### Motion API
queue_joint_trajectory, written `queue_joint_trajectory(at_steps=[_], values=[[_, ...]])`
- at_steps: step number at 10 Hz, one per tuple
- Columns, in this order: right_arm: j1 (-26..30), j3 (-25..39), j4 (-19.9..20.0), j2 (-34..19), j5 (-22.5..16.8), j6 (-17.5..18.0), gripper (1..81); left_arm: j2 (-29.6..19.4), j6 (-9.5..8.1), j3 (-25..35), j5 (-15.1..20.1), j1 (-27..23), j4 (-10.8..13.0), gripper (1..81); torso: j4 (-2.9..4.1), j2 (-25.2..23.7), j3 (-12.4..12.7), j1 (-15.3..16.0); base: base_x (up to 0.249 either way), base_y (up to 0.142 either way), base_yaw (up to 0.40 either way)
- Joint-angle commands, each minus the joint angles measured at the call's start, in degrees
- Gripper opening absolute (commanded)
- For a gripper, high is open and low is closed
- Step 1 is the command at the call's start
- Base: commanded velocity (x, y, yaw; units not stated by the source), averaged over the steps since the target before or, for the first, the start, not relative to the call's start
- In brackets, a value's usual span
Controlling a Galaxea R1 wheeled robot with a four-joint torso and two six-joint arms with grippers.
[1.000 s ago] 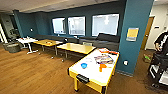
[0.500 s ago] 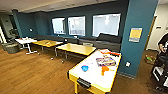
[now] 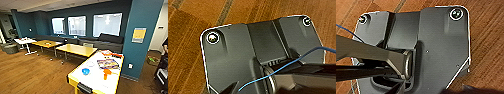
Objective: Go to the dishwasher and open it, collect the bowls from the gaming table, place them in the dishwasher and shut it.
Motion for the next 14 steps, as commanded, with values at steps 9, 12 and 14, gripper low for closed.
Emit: queue_joint_trajectory(at_steps=[9, 12, 14], values=[[2.72, -0.02, -0.07, 0.07, -2.82, -0.14, 81.1, -0.05, 0.26, 0.03, 2.84, -3.13, -0.38, 81.1, 0.00, 0.00, 0.00, 0.02, 0.175, 0.077, 0.000], [2.45, -0.11, -0.07, -0.10, -2.82, -0.14, 81.1, 0.12, 0.18, 0.03, 2.84, -3.13, -0.29, 81.1, 0.00, 0.00, 0.00, 0.02, 0.172, 0.073, 0.000], [2.45, -0.11, -0.07, -0.10, -2.82, -0.22, 81.1, 0.13, 0.26, 0.03, 2.84, -3.13, -0.21, 81.1, 0.00, 0.00, 0.00, 0.02, 0.152, 0.073, 0.000]])
